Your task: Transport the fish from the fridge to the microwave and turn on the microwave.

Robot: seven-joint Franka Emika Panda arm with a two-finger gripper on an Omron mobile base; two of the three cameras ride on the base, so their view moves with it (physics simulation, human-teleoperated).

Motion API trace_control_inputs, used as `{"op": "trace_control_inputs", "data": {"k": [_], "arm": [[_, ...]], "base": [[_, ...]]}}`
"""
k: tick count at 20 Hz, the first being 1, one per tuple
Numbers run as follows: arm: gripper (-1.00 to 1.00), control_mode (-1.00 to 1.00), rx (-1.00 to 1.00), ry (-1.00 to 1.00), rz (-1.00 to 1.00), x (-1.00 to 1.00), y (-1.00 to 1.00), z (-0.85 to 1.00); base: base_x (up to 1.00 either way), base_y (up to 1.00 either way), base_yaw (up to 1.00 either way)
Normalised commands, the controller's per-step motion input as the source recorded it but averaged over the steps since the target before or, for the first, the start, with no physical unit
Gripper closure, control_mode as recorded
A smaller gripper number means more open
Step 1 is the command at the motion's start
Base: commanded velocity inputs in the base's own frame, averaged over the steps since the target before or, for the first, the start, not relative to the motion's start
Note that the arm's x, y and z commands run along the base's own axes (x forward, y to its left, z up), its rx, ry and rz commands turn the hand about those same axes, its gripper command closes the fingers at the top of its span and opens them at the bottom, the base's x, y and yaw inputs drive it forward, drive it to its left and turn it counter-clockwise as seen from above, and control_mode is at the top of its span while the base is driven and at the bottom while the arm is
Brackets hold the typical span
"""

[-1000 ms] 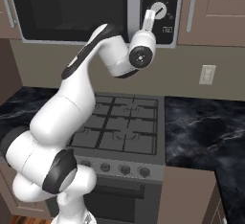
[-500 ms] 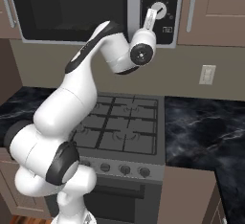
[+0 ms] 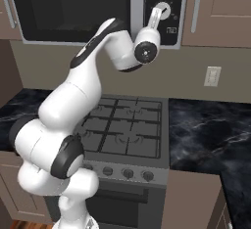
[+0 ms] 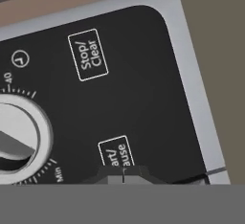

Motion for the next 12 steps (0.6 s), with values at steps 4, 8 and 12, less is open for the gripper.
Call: {"op": "trace_control_inputs", "data": {"k": [4, 8, 12], "arm": [[1.0, -1.0, 0.02, 0.0, 0.0, 0.16, 0.0, 0.0], [1.0, -1.0, 0.01, 0.0, 0.0, 0.14, -0.01, 0.0], [1.0, -1.0, 0.01, 0.0, 0.0, 0.13, -0.04, 0.0]], "base": [[0.0, 0.0, 0.0], [0.0, 0.0, 0.0], [0.0, 0.0, 0.0]]}}
